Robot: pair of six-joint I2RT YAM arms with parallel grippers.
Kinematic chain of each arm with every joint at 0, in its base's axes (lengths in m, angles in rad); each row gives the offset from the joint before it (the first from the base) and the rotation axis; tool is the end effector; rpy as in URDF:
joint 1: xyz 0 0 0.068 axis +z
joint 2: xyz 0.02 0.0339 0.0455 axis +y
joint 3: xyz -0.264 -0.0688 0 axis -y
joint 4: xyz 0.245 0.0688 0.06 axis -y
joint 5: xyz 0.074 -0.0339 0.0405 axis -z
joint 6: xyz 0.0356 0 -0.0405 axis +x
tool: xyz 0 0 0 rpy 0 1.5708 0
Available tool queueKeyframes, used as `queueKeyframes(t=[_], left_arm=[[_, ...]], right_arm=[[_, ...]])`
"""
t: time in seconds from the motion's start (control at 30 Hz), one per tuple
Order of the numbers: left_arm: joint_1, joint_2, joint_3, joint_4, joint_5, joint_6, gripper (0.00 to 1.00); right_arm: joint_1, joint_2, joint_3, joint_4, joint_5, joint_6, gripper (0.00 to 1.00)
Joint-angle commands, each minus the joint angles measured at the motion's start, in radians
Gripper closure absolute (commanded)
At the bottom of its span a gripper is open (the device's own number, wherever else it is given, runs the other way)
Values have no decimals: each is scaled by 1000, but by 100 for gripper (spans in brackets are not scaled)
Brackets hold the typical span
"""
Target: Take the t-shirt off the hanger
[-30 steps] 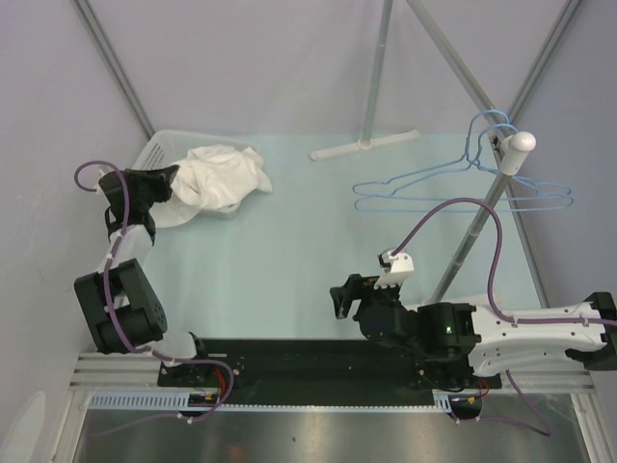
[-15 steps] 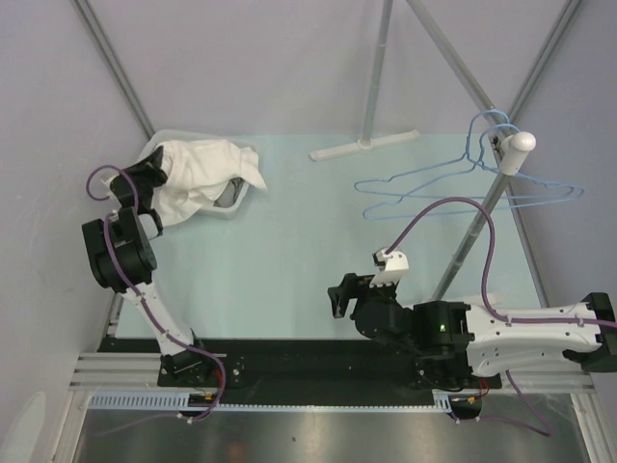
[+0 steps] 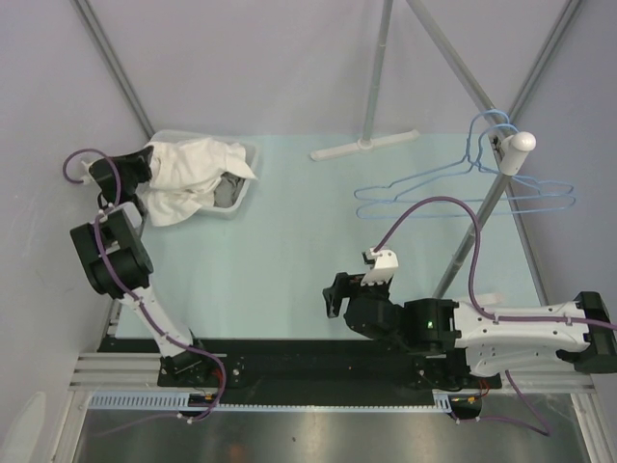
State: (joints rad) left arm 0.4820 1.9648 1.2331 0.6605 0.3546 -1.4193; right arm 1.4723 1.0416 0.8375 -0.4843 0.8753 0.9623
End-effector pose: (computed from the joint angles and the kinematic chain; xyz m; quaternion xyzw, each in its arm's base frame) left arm 0.4052 0.1980 0.2306 -0.5164 0.5165 -0.4182 0.5402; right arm 0.0482 0.2098 0.2890 -0.0315 0.8382 0.2302 0.4934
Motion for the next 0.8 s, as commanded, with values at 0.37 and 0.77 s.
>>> queueKeyframes(t=[0.37,0.77], left_arm=[[-166,-193,210,-763,-311,572,33],[-134,-431,30,-984,-399,597,0]], right_arm=[[6,6,43,64,-9,1,18],[25,-22,20,62,2,15,18]])
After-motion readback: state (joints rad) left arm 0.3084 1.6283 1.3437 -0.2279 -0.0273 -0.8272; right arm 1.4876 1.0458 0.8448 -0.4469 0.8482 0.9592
